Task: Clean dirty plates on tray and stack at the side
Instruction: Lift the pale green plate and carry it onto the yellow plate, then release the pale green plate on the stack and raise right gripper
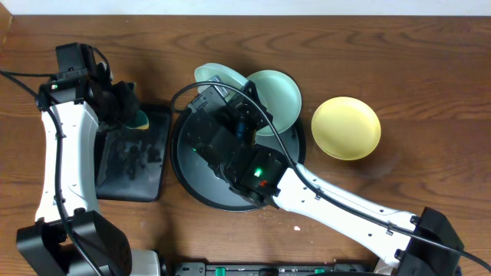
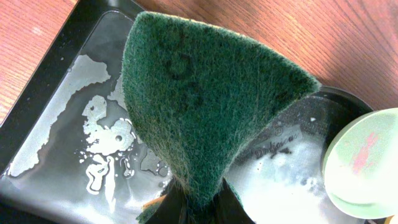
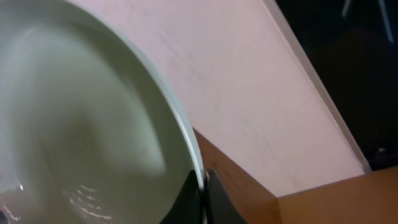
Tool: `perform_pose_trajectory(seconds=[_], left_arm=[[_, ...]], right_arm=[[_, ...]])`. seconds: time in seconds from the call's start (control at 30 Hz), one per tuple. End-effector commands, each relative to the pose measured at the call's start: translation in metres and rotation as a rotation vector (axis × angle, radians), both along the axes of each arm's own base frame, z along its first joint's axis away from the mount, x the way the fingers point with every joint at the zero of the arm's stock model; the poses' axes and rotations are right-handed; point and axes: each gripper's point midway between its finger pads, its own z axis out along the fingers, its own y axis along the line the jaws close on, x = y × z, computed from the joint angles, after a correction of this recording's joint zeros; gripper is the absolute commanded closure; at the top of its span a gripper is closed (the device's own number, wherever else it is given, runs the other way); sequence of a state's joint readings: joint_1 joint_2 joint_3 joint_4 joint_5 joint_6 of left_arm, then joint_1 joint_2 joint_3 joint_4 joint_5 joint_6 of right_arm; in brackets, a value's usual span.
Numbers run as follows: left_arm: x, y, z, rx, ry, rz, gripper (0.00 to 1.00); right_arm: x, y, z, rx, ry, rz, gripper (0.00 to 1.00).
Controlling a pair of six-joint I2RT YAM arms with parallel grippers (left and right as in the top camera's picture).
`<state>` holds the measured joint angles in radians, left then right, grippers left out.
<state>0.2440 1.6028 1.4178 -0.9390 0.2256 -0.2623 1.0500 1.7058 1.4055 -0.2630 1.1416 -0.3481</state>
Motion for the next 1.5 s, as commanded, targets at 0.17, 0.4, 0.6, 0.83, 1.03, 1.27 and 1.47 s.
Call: perform_pose_trajectory(seconds=[0.17, 0.4, 0.6, 0.83, 1.03, 1.27, 1.47], left_arm=[[-0.003, 0.001, -0.003, 0.002, 0.012, 0.009, 0.91], [-0.002, 0.001, -0.003, 0.002, 0.012, 0.009, 0.91], [-0.003, 0.001, -0.003, 0.001, 0.012, 0.009, 0.91], [-0.003, 0.001, -0.003, 0.002, 0.012, 0.009, 0.92], [-0.002, 0.001, -0.003, 0.002, 0.011, 0.009, 0.92], [-0.002, 0.001, -0.003, 0.002, 0.011, 0.009, 0.91], [-0.002, 0.001, -0.003, 0.002, 0.011, 0.009, 0.91]], right_arm=[[-0.015, 0.001, -0.058, 0.253, 0.329, 0.074, 0.99], [-0.01, 0.003, -0.099, 0.732, 0.87, 0.243, 0.99], [0.025, -0.058, -0.072, 1.022, 0.944, 0.269, 0.99], [0.055, -0.189, -0.087, 1.148, 0.872, -0.085, 0.99], [0.04, -0.327, -0.129, 1.066, 0.736, -0.597, 0.99], [0.02, -0.355, -0.175, 1.053, 0.742, -0.711, 0.99], [0.011, -0.341, -0.211, 1.053, 0.761, -0.697, 0.99]])
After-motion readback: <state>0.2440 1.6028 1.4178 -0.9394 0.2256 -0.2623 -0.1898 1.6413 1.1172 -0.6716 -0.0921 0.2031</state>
